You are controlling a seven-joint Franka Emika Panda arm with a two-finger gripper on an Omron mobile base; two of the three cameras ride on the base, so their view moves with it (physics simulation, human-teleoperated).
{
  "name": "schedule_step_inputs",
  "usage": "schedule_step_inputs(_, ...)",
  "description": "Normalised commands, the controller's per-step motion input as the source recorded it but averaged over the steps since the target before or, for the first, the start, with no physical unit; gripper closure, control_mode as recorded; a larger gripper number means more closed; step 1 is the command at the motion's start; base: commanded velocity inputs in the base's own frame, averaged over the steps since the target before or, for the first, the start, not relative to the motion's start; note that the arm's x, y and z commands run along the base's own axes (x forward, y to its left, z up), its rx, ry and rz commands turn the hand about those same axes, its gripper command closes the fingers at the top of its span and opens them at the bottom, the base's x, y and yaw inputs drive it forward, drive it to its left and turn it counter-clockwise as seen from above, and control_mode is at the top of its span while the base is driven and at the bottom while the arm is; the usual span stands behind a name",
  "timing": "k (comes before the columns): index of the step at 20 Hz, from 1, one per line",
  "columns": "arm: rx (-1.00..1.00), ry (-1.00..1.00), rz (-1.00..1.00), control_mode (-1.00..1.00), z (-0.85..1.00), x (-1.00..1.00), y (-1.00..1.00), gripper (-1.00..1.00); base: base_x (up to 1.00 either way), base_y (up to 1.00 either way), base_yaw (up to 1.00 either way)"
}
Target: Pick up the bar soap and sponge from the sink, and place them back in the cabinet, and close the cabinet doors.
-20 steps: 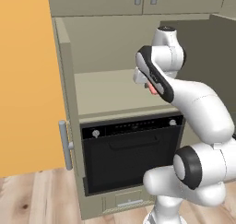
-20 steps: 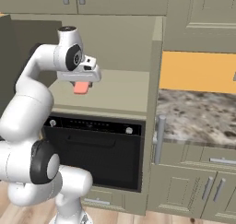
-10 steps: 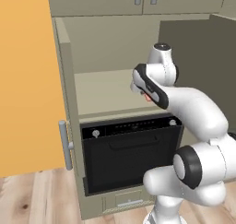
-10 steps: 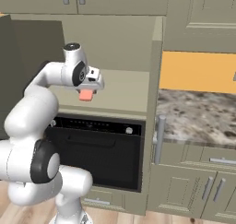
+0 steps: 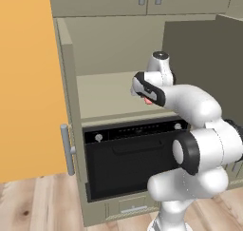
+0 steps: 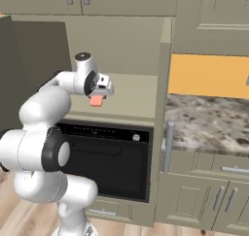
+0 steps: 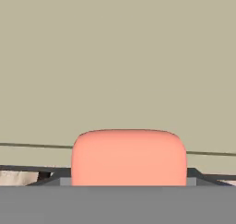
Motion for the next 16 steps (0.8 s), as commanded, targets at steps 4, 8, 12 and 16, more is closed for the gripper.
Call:
schedule_step_inputs(4, 0.00, 0.00, 0.00, -1.00, 0.00, 0.51, 0.00, 1.00, 0.00, 0.00, 0.00)
schedule_step_inputs(8, 0.00, 0.00, 0.00, -1.00, -0.08, 0.46, 0.00, 1.00, 0.00, 0.00, 0.00)
schedule_step_inputs(12, 0.00, 0.00, 0.00, -1.00, -0.16, 0.37, 0.00, 1.00, 0.00, 0.00, 0.00)
schedule_step_inputs(16, 0.00, 0.00, 0.00, -1.00, -0.15, 0.38, 0.00, 1.00, 0.00, 0.00, 0.00)
